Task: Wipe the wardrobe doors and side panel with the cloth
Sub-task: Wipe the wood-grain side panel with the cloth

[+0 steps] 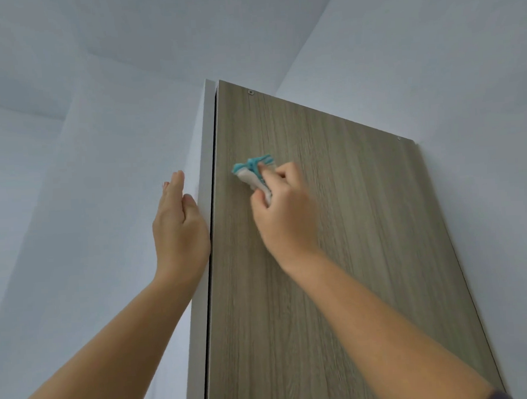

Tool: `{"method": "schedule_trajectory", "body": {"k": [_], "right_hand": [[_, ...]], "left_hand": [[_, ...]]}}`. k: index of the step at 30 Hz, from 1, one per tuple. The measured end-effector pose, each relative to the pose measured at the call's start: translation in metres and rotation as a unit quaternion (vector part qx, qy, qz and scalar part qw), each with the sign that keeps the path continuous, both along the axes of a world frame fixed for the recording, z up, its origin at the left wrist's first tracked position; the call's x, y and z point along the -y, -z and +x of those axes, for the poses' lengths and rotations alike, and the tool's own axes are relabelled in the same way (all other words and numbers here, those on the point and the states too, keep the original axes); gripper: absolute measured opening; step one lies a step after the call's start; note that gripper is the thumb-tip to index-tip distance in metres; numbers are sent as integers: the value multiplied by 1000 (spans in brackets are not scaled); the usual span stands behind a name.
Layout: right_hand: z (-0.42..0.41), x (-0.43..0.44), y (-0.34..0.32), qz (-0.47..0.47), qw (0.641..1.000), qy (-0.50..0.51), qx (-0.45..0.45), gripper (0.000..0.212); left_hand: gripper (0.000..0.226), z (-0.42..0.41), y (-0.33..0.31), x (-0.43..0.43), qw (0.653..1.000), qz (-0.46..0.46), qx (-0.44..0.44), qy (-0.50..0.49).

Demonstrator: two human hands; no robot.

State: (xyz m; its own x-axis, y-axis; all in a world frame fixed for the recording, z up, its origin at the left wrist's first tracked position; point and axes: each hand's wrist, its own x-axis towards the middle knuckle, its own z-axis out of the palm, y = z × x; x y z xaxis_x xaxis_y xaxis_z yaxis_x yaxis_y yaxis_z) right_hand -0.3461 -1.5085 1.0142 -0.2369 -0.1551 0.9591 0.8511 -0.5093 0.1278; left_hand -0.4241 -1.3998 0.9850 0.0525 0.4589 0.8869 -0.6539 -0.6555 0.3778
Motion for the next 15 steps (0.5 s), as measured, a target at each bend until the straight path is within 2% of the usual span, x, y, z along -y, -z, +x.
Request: {"method": "schedule_trajectory", "body": {"k": [10, 15], "right_hand": [[-14, -12, 43, -116, 988, 21, 95, 40], [-6, 2, 55, -153, 981, 31, 119, 39]], "left_hand": [[46, 2, 32, -3, 1000, 25, -12, -8], [50, 4, 53, -2, 996, 64, -22, -61]]}}
